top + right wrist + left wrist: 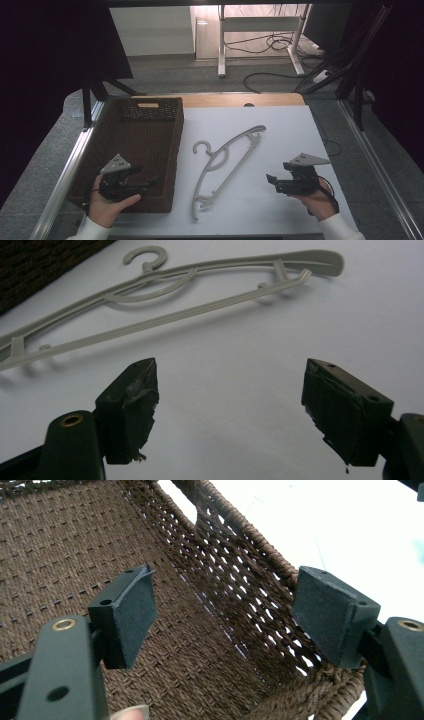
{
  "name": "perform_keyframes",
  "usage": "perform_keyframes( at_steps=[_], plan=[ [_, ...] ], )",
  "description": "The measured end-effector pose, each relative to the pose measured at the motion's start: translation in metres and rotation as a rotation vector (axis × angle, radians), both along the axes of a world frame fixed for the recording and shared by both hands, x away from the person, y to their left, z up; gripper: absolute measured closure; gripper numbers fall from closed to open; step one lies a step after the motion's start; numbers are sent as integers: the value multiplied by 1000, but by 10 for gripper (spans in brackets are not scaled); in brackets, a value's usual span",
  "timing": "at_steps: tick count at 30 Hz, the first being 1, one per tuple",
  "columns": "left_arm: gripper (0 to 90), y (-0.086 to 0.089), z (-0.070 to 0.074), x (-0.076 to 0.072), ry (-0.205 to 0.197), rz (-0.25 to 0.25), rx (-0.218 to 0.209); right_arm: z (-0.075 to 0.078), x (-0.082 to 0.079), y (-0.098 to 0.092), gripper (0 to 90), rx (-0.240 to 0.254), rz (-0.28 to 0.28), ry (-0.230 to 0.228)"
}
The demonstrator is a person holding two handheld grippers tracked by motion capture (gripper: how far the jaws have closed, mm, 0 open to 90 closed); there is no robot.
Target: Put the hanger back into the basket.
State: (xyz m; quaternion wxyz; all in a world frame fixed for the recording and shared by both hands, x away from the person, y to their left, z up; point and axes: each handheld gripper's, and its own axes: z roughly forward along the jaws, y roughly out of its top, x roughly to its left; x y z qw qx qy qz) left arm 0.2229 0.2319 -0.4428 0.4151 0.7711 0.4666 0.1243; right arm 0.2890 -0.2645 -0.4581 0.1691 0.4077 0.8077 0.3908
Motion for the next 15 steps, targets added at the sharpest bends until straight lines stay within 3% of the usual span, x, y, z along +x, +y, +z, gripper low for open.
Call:
perform_keyframes(
  at_steps=[6,15],
  plan=[
    [249,-2,-2,-1,5,-10,2,7,1,-7,235,14,-25,2],
    [245,-3,-2,-1,7,-20,2,7,3,-4,281,25,1,27]
  ],
)
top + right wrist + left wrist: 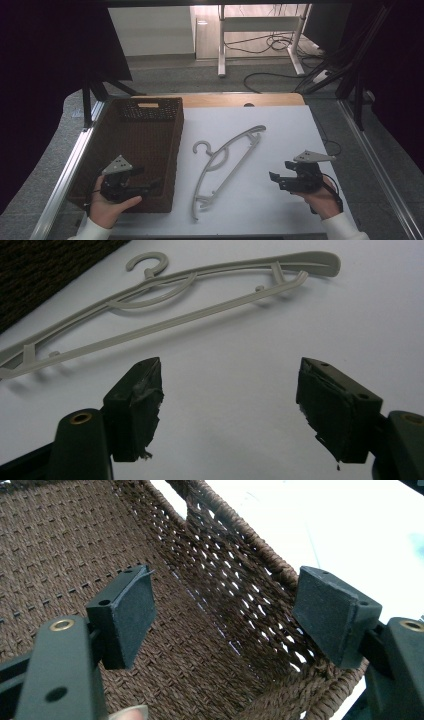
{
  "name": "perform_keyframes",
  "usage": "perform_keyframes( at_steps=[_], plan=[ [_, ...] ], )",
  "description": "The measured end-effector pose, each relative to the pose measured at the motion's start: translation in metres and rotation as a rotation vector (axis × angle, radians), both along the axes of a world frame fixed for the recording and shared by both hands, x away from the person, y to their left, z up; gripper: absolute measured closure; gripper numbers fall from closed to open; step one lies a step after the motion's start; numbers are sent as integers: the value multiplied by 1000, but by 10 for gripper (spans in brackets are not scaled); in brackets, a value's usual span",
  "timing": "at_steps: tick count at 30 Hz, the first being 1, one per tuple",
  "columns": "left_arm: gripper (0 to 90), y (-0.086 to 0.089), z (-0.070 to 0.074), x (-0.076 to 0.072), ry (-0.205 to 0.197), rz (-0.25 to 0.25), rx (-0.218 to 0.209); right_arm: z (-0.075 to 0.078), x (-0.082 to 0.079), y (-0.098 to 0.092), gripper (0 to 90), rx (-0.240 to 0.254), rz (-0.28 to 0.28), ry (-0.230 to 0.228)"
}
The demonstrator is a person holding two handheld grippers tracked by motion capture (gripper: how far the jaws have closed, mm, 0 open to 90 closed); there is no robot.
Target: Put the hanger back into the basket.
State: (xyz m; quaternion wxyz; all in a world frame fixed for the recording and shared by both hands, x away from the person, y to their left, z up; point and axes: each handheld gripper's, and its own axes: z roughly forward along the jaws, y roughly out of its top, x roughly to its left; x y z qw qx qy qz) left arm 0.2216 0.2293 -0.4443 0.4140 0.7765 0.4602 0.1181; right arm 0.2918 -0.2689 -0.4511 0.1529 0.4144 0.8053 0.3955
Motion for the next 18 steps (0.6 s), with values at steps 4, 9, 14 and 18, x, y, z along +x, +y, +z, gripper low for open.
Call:
perform_keyframes(
  at_steps=[4,9,14,18],
  plan=[
    [246,1,0,-1,-5,9,0,-1,2,2,289,23,8,-8],
    [248,1,1,-2,-7,9,-1,-1,4,7,299,19,25,-1],
    [248,1,2,-3,-5,6,-1,-1,5,12,302,12,34,2],
    [249,-1,2,-3,-8,3,-1,-2,5,13,303,16,35,5]
  ],
)
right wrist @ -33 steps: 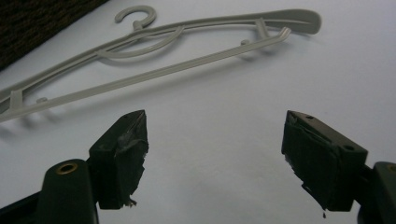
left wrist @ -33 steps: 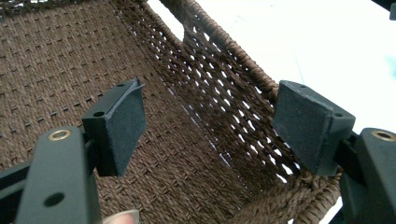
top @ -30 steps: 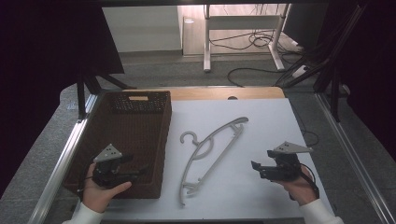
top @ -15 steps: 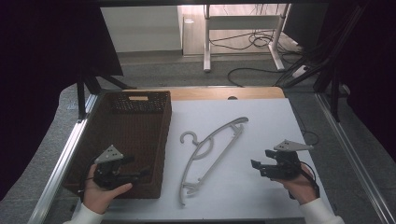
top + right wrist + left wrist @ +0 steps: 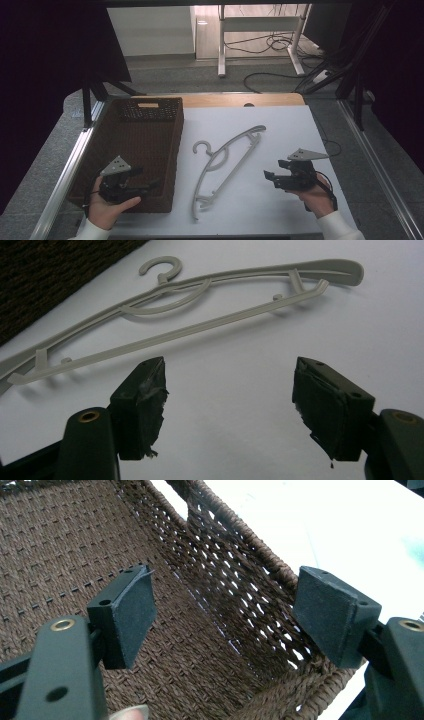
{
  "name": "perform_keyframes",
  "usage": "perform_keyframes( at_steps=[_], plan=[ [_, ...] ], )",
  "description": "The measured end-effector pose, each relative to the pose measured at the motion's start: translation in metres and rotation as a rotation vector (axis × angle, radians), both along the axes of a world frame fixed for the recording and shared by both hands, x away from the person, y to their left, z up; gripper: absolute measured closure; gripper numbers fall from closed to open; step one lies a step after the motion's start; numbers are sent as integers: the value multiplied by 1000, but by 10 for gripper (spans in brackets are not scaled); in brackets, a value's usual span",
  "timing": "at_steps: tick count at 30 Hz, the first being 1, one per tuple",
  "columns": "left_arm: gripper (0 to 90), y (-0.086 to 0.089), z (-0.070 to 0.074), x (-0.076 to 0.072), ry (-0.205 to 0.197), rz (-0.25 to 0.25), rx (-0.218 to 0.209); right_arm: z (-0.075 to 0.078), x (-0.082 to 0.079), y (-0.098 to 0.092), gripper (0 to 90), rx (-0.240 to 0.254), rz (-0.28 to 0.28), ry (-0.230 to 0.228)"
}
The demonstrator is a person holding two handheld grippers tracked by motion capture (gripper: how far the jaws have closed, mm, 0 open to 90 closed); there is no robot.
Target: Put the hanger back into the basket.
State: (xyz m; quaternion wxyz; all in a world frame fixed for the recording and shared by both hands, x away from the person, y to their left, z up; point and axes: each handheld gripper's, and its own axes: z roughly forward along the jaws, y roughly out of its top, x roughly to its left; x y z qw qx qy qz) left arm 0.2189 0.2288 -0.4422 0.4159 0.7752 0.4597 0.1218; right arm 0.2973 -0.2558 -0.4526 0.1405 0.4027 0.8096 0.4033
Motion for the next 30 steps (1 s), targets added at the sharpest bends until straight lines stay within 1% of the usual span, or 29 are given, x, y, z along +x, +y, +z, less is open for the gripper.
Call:
perform_keyframes(
  at_steps=[4,8,9,11,12,13,14,18,22,26,29,30],
  plan=[
    [249,-2,0,1,0,-7,1,1,0,3,306,-5,-4,2],
    [248,-3,0,2,2,-9,4,6,3,8,306,-12,-44,8],
    [248,-2,-1,2,2,-7,4,6,3,8,306,-12,-44,8],
    [248,-2,-1,3,3,-9,4,9,8,14,308,-22,-45,12],
    [248,-3,-1,3,4,-6,3,9,8,14,308,-22,-45,12],
    [248,-3,0,3,4,-7,3,9,10,16,309,-25,-41,17],
    [248,-3,0,3,3,-7,4,9,13,22,315,-39,-26,23],
    [247,-2,0,3,1,-9,3,9,17,30,320,-55,-28,40],
    [247,-2,1,4,1,-7,5,12,24,36,320,-52,-41,51],
    [247,-1,4,2,-8,-5,3,19,34,45,331,-39,-70,51],
    [247,-1,4,1,-13,-9,1,20,38,50,338,-39,-68,58],
    [247,-1,4,1,-11,-8,0,19,43,55,339,-46,-66,65]
  ],
)
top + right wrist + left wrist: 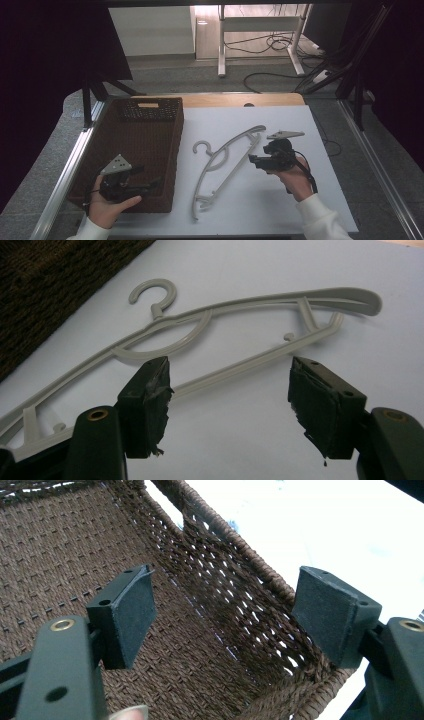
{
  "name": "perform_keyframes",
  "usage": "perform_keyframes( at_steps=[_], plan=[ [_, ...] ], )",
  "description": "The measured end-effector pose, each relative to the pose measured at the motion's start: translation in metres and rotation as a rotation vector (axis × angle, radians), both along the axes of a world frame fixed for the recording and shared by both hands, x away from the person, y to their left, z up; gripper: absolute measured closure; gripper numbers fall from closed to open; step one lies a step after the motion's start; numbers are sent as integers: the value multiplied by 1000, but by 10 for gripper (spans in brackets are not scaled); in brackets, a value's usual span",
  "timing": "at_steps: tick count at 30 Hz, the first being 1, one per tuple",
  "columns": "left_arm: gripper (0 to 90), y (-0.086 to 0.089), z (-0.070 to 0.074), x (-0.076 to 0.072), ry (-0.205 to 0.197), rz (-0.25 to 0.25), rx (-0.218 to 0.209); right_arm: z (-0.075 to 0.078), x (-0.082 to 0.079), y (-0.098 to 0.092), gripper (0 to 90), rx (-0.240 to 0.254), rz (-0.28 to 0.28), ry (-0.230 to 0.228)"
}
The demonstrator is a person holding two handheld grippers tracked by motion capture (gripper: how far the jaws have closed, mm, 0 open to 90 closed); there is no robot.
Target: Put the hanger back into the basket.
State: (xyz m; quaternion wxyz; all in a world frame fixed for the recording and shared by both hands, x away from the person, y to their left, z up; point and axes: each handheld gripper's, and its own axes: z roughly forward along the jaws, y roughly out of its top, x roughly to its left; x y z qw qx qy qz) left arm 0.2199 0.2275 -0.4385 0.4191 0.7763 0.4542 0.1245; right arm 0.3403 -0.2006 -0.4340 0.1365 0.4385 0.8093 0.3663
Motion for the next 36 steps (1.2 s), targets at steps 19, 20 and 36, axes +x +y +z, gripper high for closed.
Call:
perform_keyframes(
  at_steps=[19,20,36],
  plan=[
    [241,2,-2,1,6,-6,-5,-20,45,46,394,-40,26,109],
    [241,2,-3,1,7,-6,-4,-21,47,48,396,-41,26,113],
    [240,3,-1,-1,2,-11,-8,-40,69,81,476,-107,-20,162]
  ],
)
